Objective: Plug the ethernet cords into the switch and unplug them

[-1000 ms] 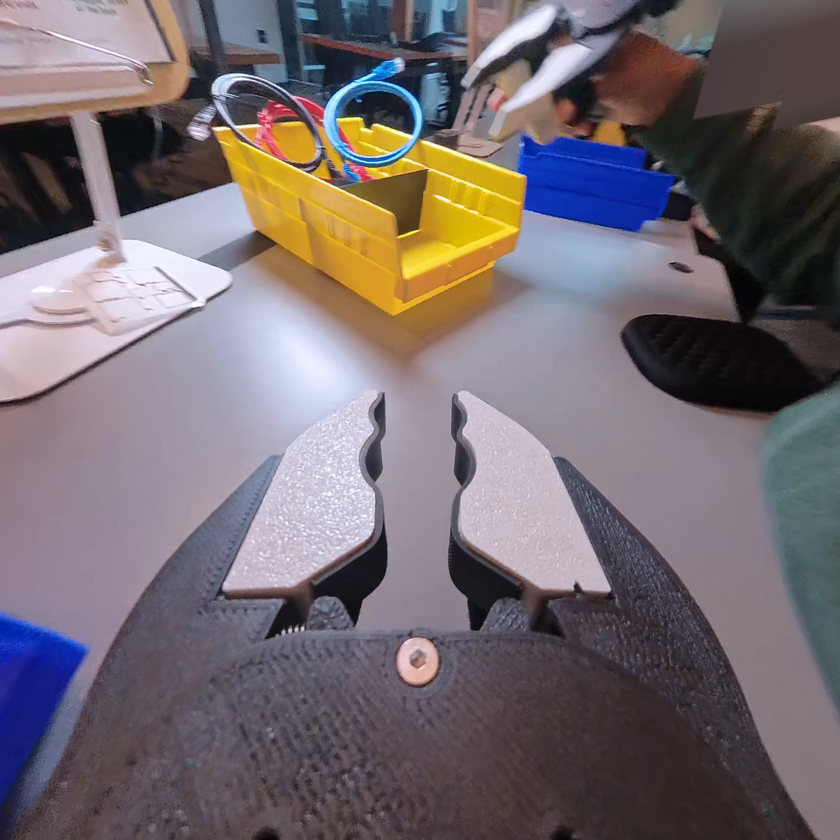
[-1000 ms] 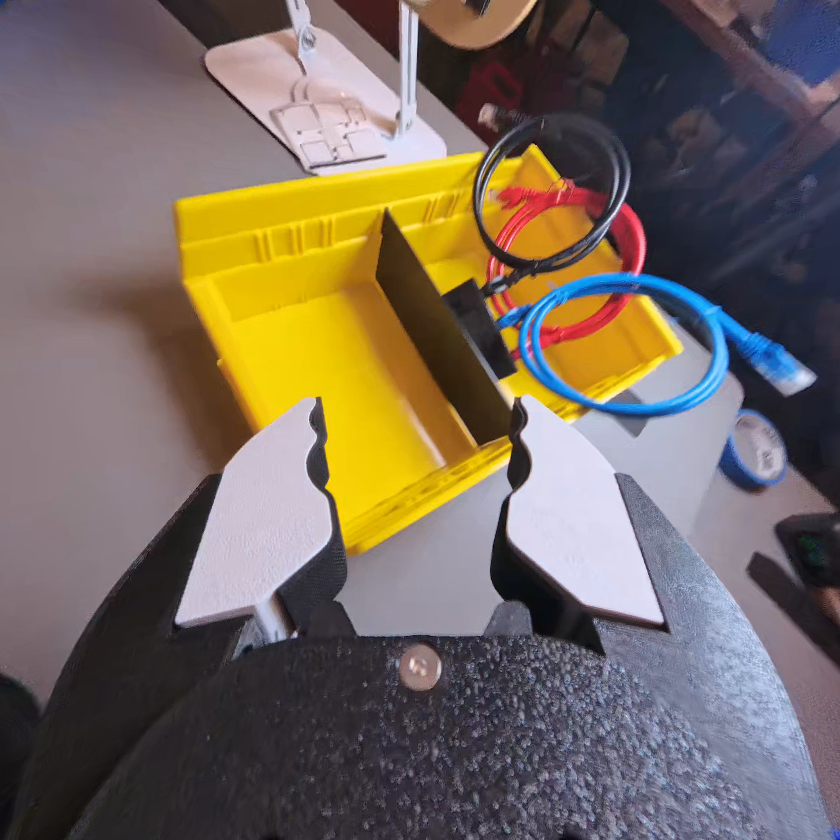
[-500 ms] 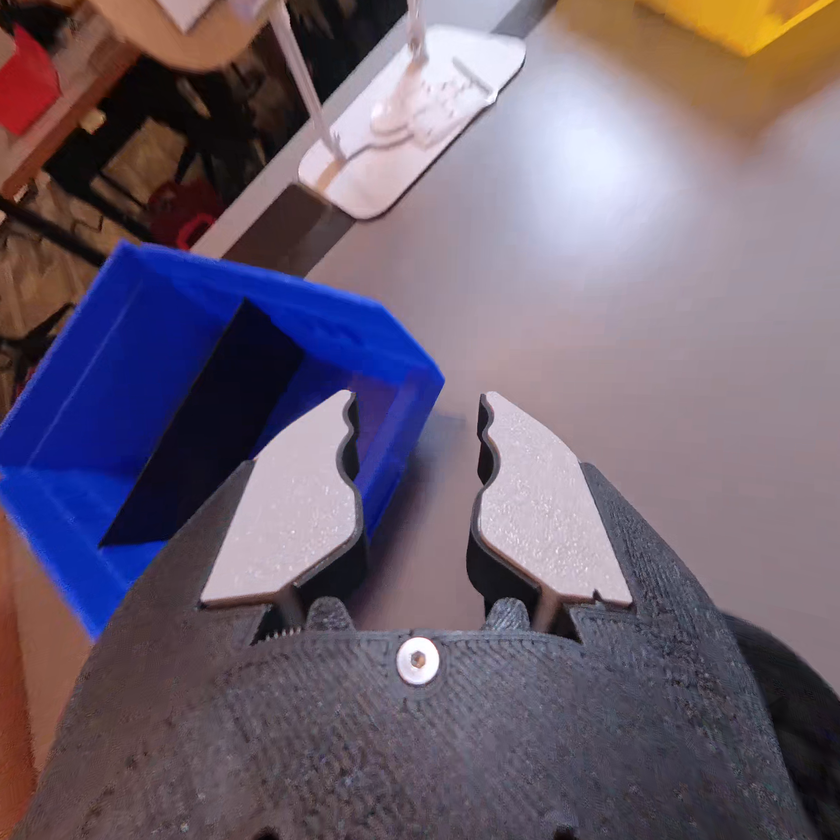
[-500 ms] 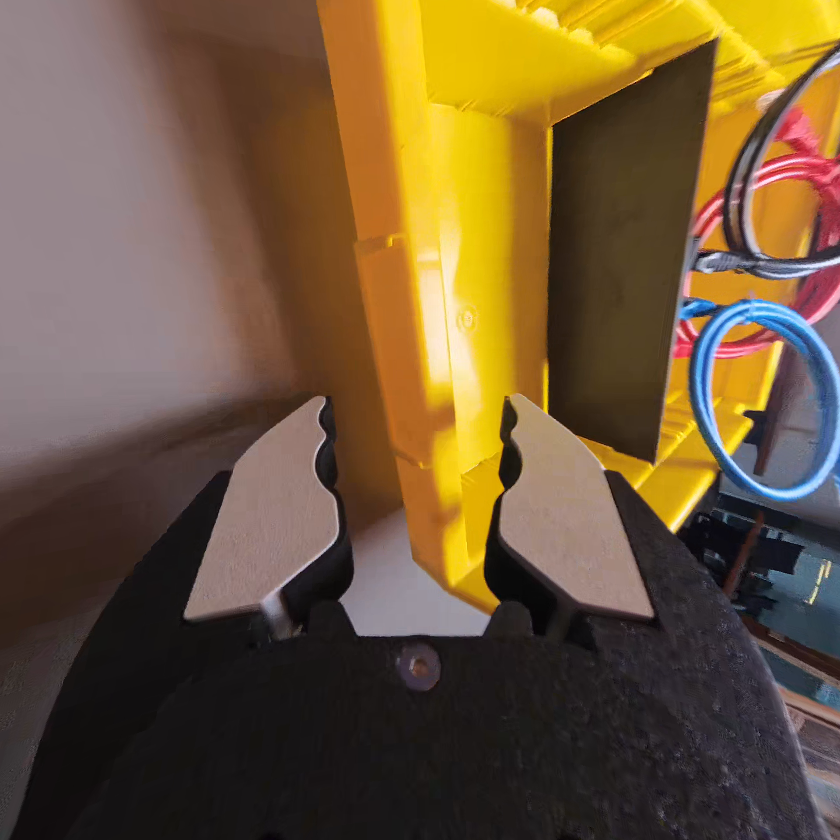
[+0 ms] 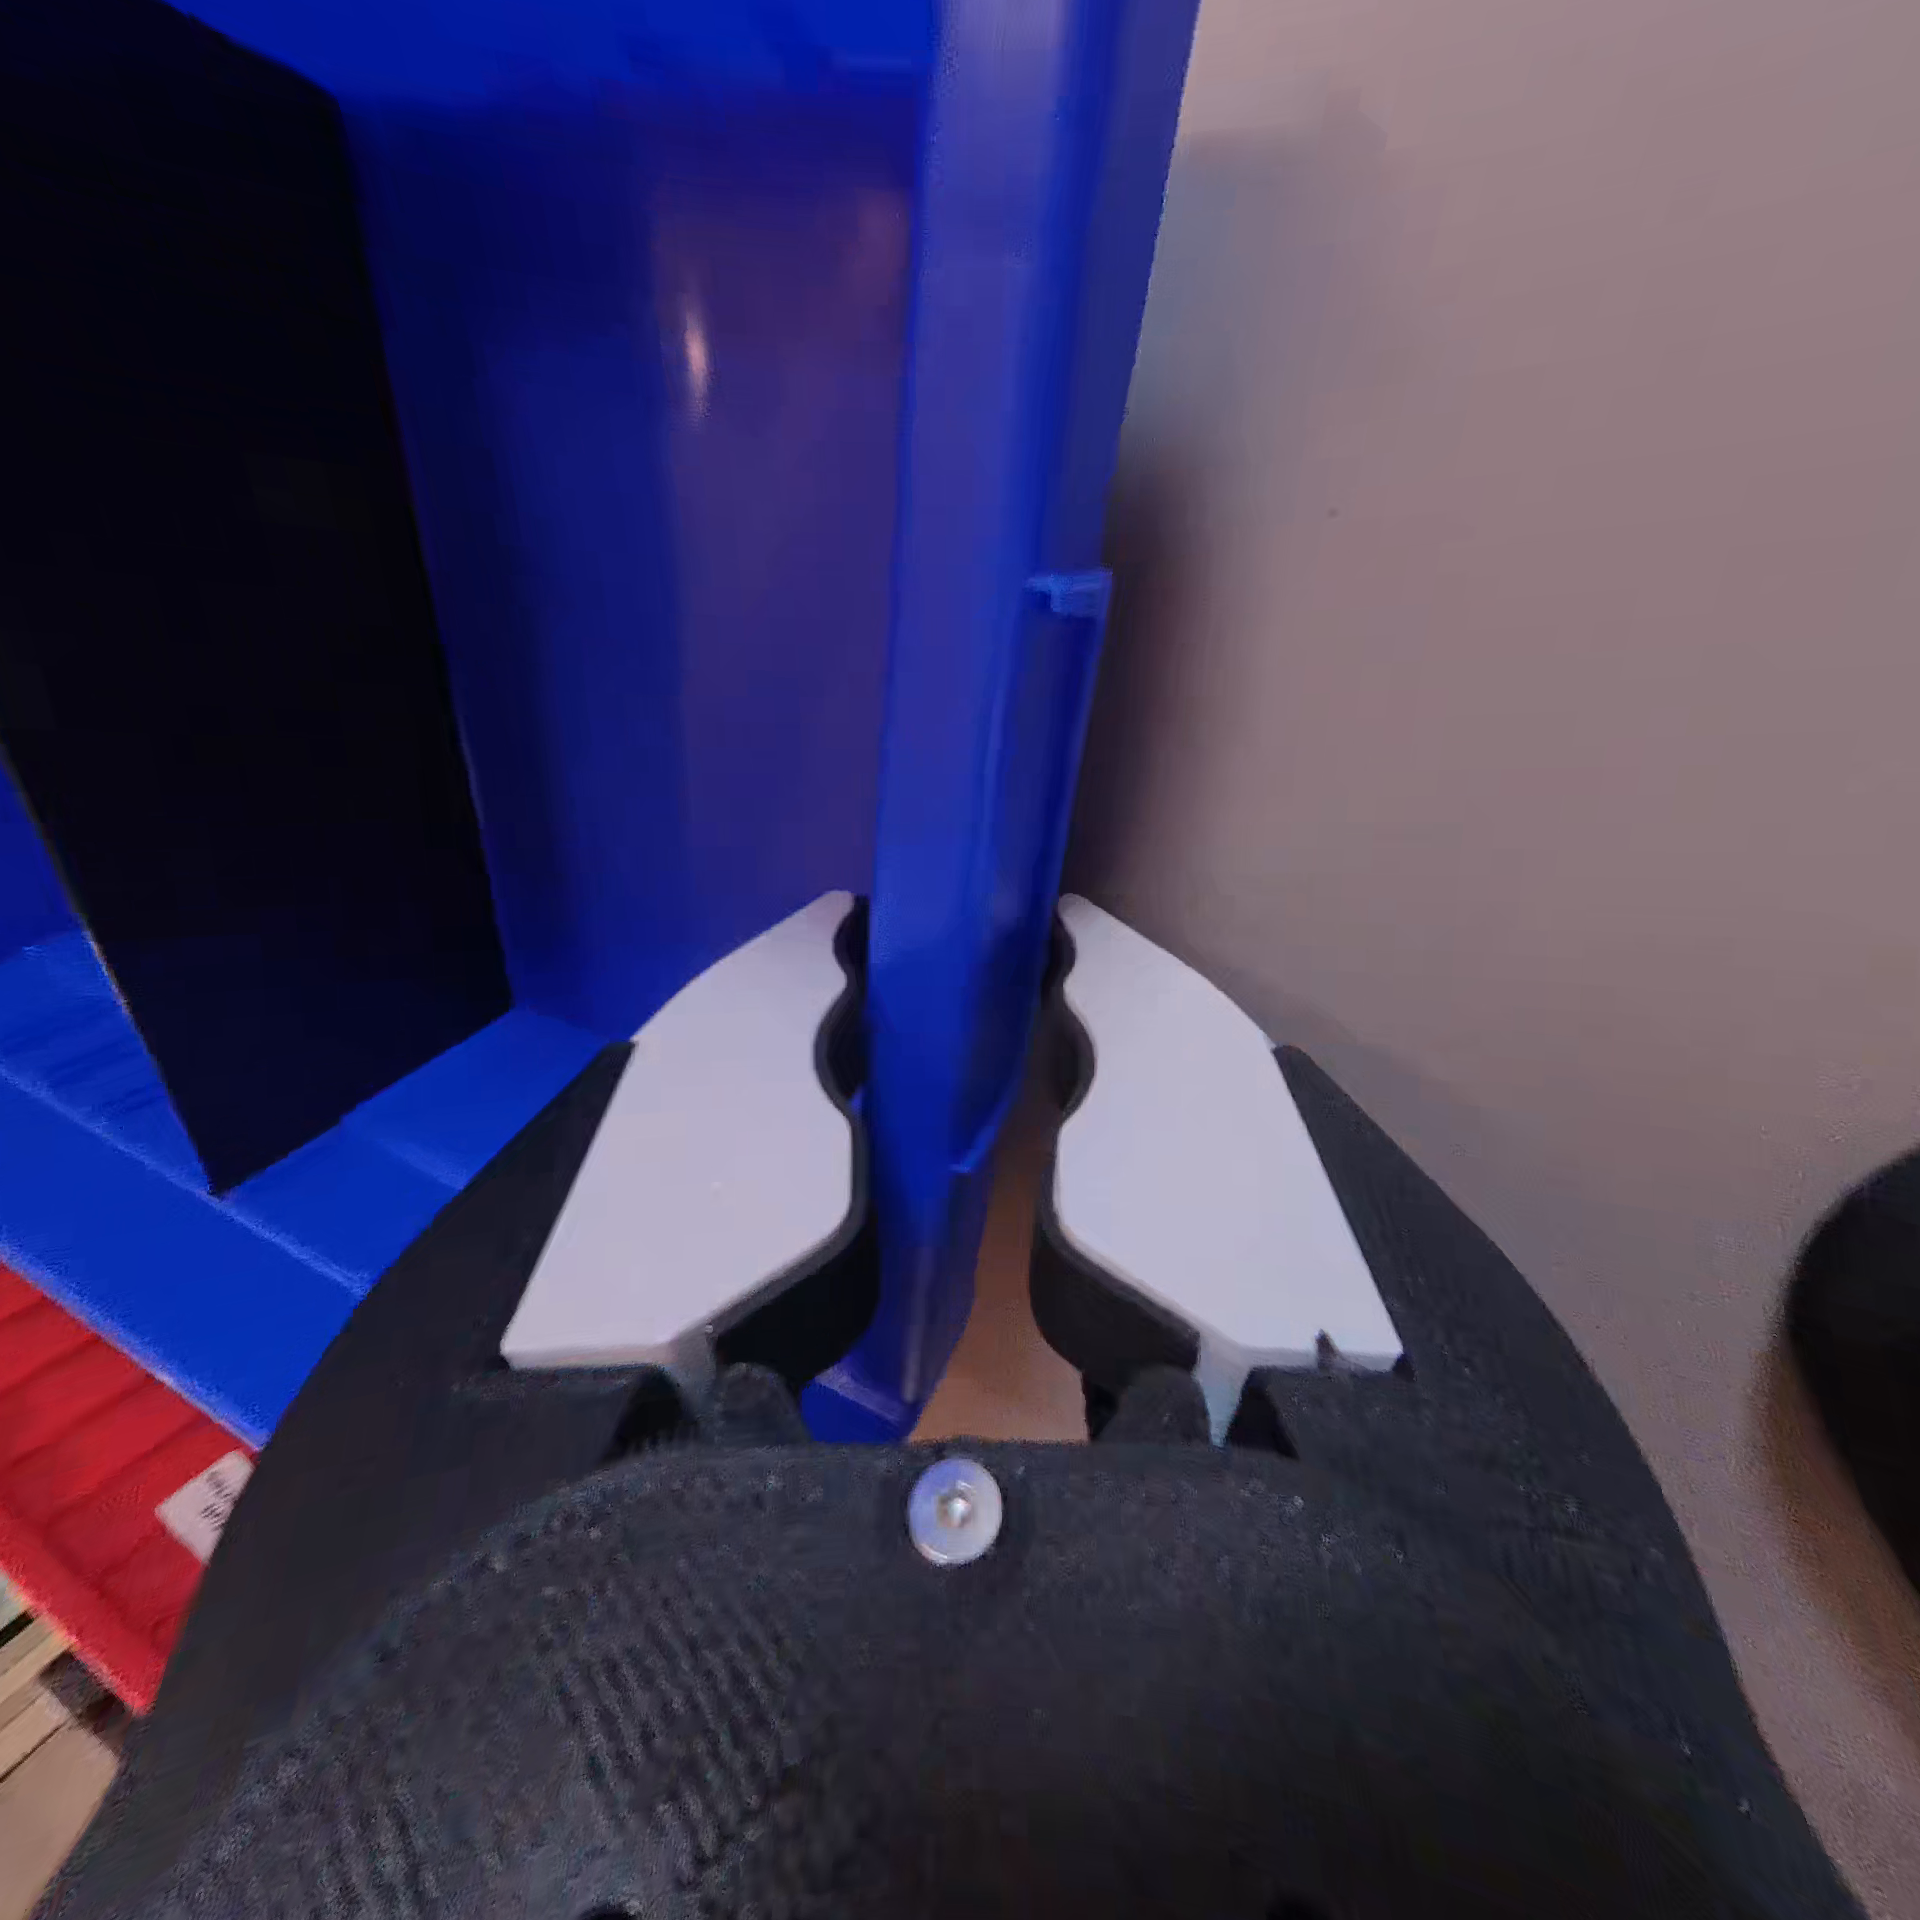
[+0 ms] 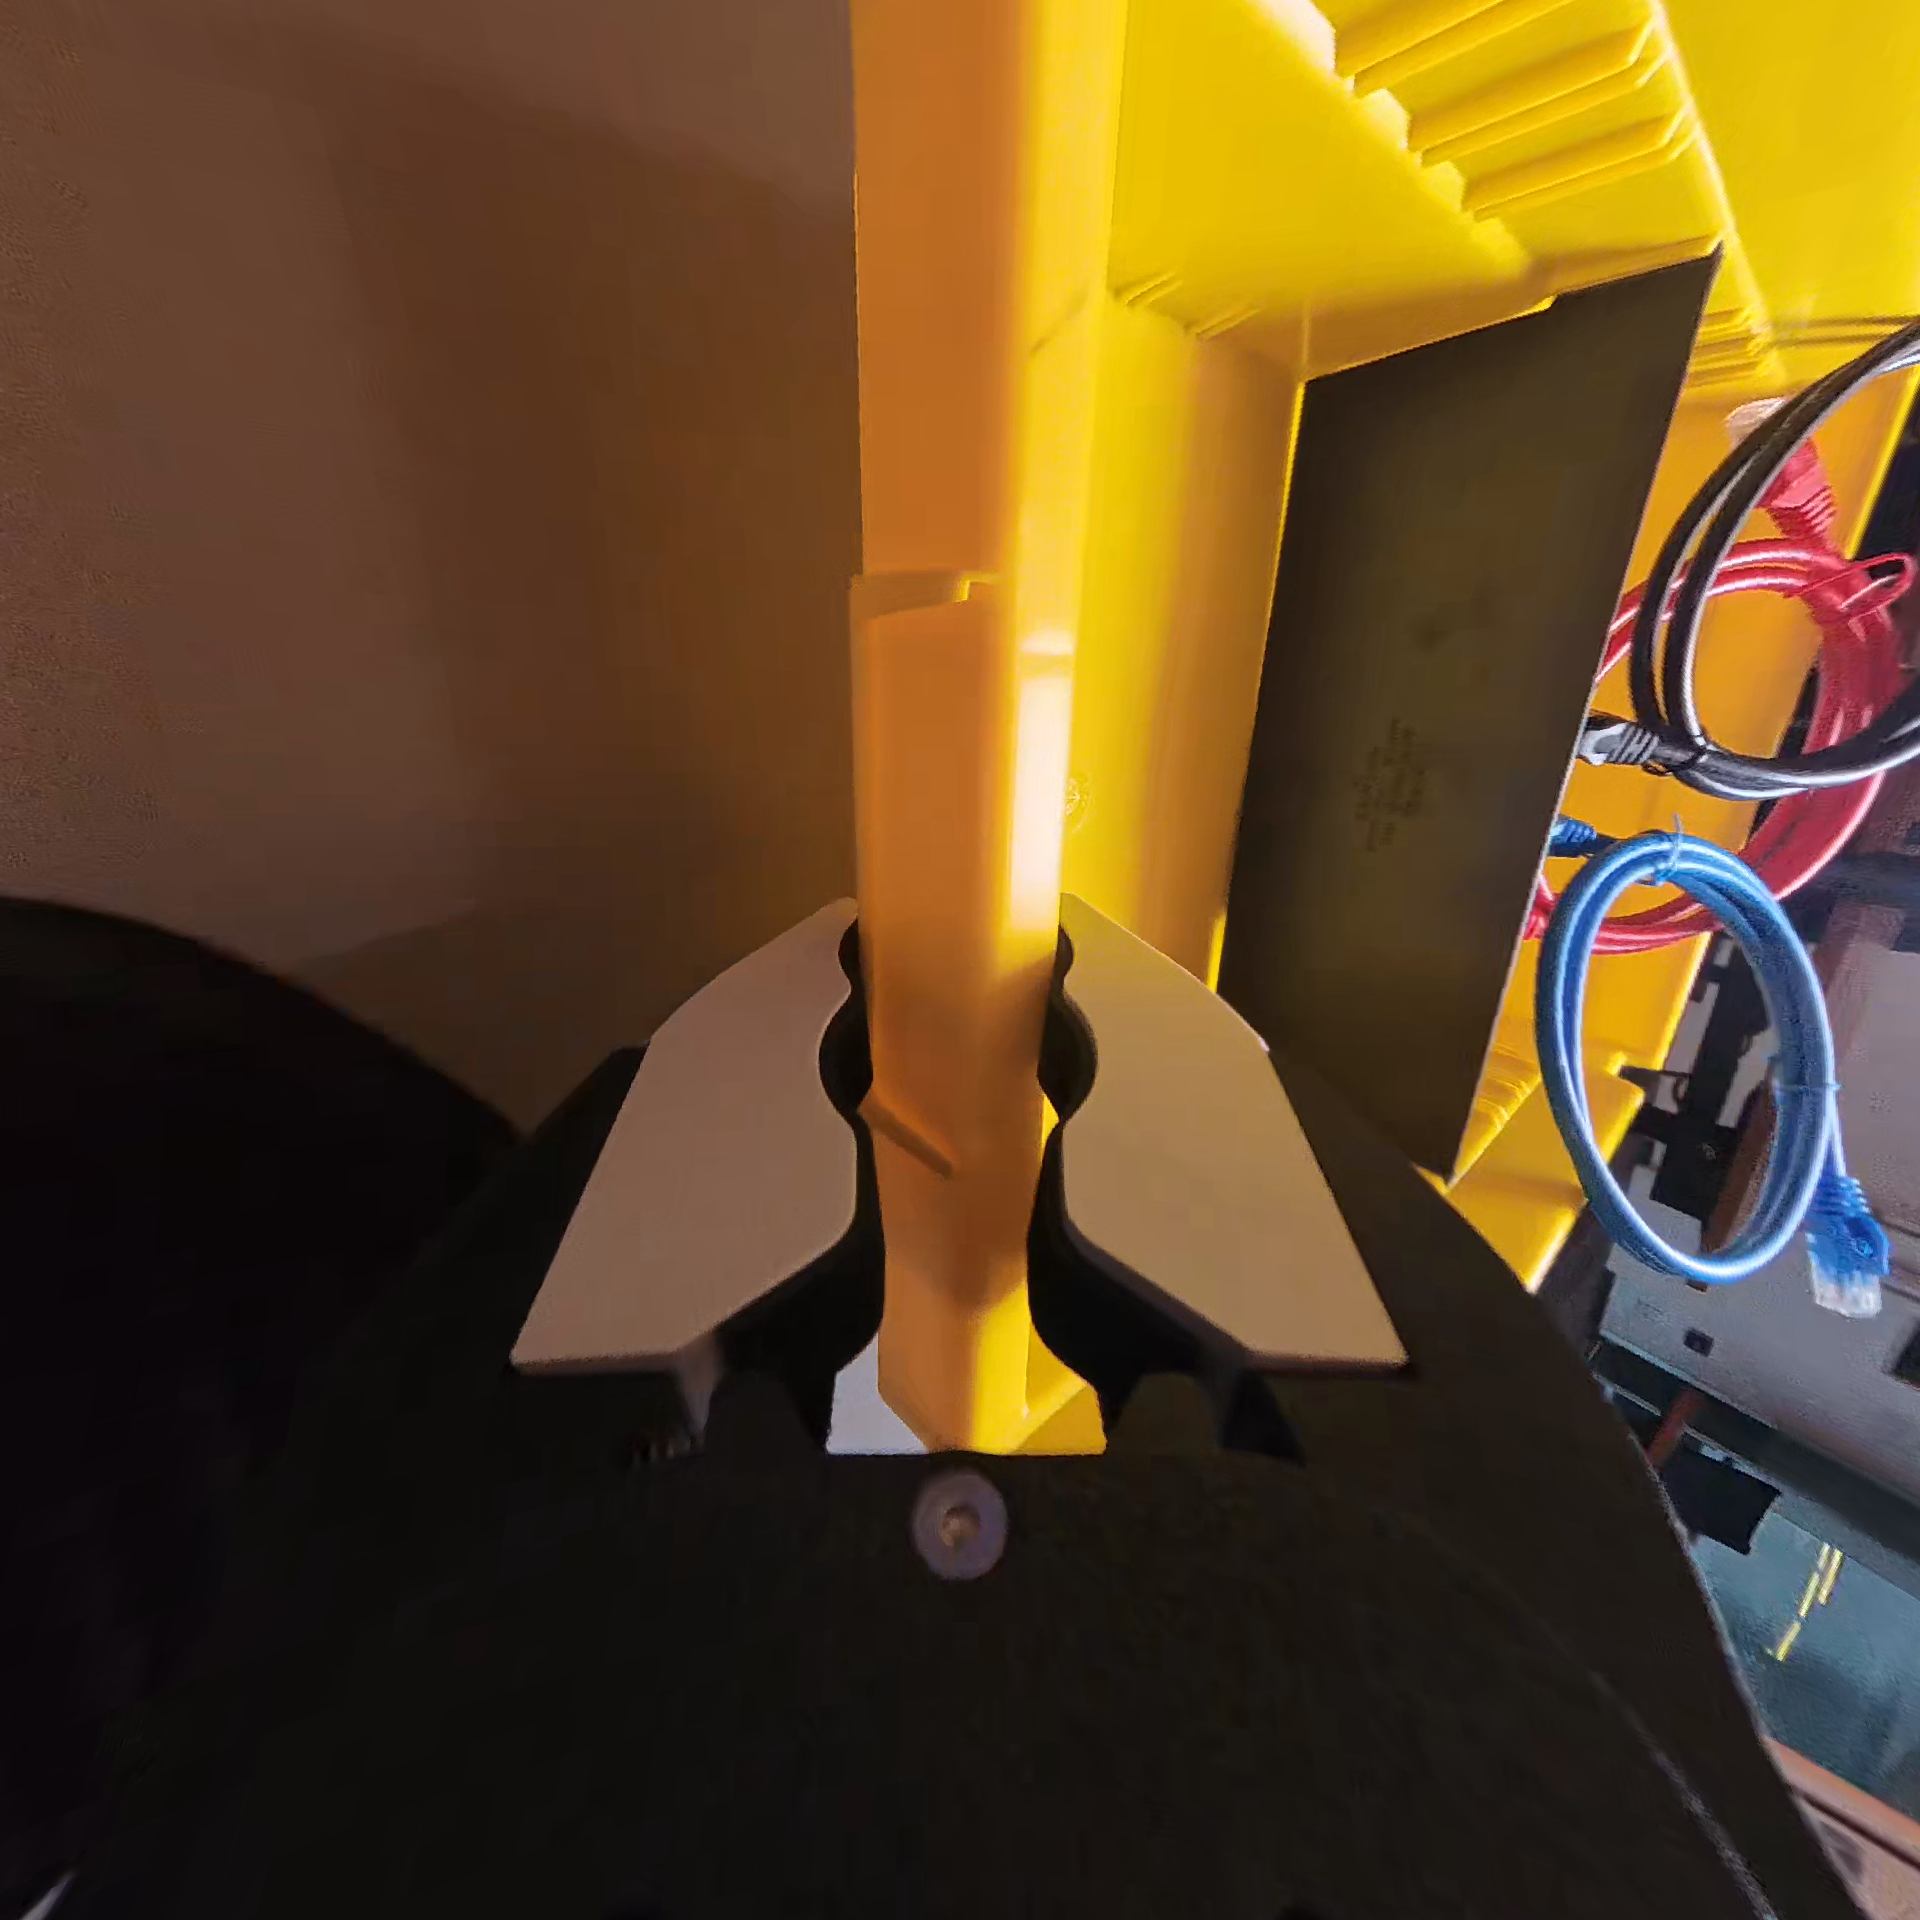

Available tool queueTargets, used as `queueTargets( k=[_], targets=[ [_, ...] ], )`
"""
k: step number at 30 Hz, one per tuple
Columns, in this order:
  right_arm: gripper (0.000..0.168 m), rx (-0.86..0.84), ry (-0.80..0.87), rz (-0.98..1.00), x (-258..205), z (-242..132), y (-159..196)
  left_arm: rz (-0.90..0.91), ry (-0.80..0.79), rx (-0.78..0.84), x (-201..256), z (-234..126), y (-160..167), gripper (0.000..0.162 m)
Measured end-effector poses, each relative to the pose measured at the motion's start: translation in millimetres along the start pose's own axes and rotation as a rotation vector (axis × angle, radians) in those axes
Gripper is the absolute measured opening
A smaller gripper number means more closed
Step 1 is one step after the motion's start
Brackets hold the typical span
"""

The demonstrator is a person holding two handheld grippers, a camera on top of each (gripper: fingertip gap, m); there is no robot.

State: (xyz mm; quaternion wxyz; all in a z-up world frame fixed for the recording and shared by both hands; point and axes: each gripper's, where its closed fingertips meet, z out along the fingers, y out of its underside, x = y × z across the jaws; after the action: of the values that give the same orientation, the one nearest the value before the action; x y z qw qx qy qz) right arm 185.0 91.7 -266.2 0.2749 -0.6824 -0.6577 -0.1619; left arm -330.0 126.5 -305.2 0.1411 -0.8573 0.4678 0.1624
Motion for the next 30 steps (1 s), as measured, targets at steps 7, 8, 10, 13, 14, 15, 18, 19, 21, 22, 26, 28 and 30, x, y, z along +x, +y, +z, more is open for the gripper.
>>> queueTargets(
  k=[7, 8, 10, 13, 14, 15, 18, 19, 21, 22, 26, 28, 30],
  targets=[
    [0.029, 0.072, 0.013, 0.038, -59, -64, -15, 0.175, -0.062, 0.137, 43, -15, -67, 0.029],
    [0.029, 0.077, 0.016, 0.041, -66, -69, -16, 0.214, -0.056, 0.169, 55, -19, -80, 0.029],
    [0.029, 0.083, 0.022, 0.044, -77, -76, -19, 0.295, -0.045, 0.230, 80, -28, -109, 0.029],
    [0.030, 0.085, 0.027, 0.029, -95, -85, -29, 0.339, -0.165, 0.233, 87, -31, -146, 0.031],
    [0.030, 0.095, 0.028, 0.029, -100, -88, -33, 0.340, -0.189, 0.240, 87, -31, -155, 0.032],
    [0.030, 0.108, 0.028, 0.030, -105, -91, -38, 0.347, -0.185, 0.249, 89, -31, -160, 0.032],
    [0.030, 0.134, 0.038, -0.005, -123, -96, -50, 0.366, -0.107, 0.332, 112, -43, -169, 0.030],
    [0.030, 0.145, 0.038, -0.017, -128, -96, -54, 0.388, -0.093, 0.345, 122, -46, -169, 0.030],
    [0.030, 0.170, 0.036, -0.033, -136, -97, -61, 0.445, -0.086, 0.377, 141, -53, -168, 0.030],
    [0.030, 0.182, 0.035, -0.038, -139, -98, -64, 0.461, -0.081, 0.407, 150, -58, -169, 0.030],
    [0.030, 0.210, 0.051, -0.036, -143, -97, -73, 0.436, -0.182, 0.557, 155, -78, -178, 0.048],
    [0.031, 0.232, 0.060, -0.010, -144, -97, -74, 0.279, -0.076, 0.720, 168, -112, -181, 0.053],
    [0.036, 0.346, 0.022, 0.054, -148, -104, -87, 0.125, 0.178, 0.970, 202, -165, -185, 0.053]
  ],
)
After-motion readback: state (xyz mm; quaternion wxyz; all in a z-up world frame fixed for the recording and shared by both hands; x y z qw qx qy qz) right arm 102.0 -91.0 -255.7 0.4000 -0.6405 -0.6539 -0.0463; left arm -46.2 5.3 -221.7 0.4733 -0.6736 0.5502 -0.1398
